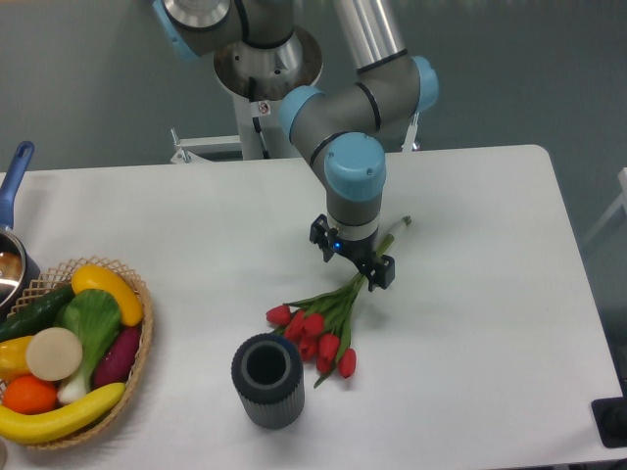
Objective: Pick up the flowers from the table
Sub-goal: 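Close the gripper around the tulip stems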
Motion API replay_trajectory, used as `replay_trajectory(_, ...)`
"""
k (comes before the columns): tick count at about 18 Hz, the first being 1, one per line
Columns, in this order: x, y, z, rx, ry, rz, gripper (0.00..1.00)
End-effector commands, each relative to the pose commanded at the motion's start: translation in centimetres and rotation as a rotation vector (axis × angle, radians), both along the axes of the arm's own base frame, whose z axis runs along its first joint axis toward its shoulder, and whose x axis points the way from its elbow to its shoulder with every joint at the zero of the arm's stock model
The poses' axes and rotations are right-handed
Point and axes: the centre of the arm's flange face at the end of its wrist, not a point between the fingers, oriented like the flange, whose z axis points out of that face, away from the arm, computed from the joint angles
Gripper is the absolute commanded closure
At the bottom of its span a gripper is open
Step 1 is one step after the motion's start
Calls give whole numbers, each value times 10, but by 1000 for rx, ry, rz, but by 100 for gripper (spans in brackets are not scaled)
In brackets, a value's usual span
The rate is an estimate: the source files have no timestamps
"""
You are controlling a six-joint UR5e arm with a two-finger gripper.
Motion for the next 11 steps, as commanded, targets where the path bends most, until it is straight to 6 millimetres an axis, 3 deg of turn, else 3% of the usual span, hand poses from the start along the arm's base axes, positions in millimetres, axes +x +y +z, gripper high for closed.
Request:
replay_trajectory(2,2,2,-10,-11,-15,-5,0)
replay_trajectory(7,1,2,-15,-17,-22,-17,0)
replay_trajectory(8,1,2,-15,-20,-22,-20,8)
replay_trajectory(9,2,1,-17,-25,-24,-39,32)
replay_trajectory(11,2,0,-17,-29,-24,-65,52)
